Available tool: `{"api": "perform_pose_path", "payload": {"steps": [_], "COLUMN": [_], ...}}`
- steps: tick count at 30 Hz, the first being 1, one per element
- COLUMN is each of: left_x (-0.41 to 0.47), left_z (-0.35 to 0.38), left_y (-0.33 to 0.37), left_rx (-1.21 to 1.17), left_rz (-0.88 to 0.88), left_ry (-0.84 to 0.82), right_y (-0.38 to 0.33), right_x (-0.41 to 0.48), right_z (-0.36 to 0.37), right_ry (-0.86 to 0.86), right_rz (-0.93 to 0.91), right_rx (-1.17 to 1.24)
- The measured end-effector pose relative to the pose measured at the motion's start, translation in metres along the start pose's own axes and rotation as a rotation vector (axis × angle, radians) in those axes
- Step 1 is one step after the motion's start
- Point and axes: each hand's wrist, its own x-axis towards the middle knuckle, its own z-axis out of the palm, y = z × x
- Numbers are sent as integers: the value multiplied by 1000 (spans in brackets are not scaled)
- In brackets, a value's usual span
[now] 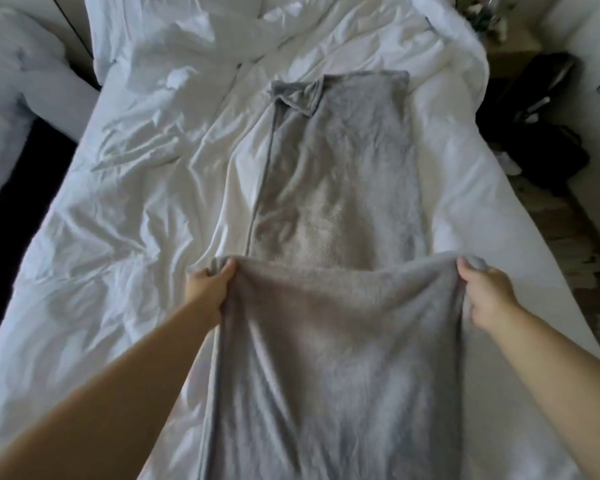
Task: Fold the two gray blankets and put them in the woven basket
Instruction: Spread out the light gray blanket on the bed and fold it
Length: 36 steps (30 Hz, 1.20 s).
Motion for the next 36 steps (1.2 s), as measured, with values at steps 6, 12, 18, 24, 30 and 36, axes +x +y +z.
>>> {"api": "perform_pose_path", "payload": {"steps": [6, 12, 18, 24, 30, 36], "left_x": [45, 0, -53, -49, -3, 2], "left_z": [-10, -37, -57, -59, -30, -48], "left_y": [33, -118, -195, -154, -100, -172], "left_rx": [109, 393, 340, 323, 184, 423], "left_rz": [-48, -363, -480, -343, -218, -337], "left_ry": [-166, -306, -159, -130, -48, -110], "right_y": [-37, 120, 225, 187, 108, 181], "right_x": [46, 3, -71, -59, -5, -11], "right_z": [2, -24, -49, -52, -27, -38], "right_ry": [-253, -354, -317, -206, -267, -313], "right_rz": [115, 468, 638, 384, 290, 394], "right_rx": [-199, -355, -274, -245, -36, -360]}}
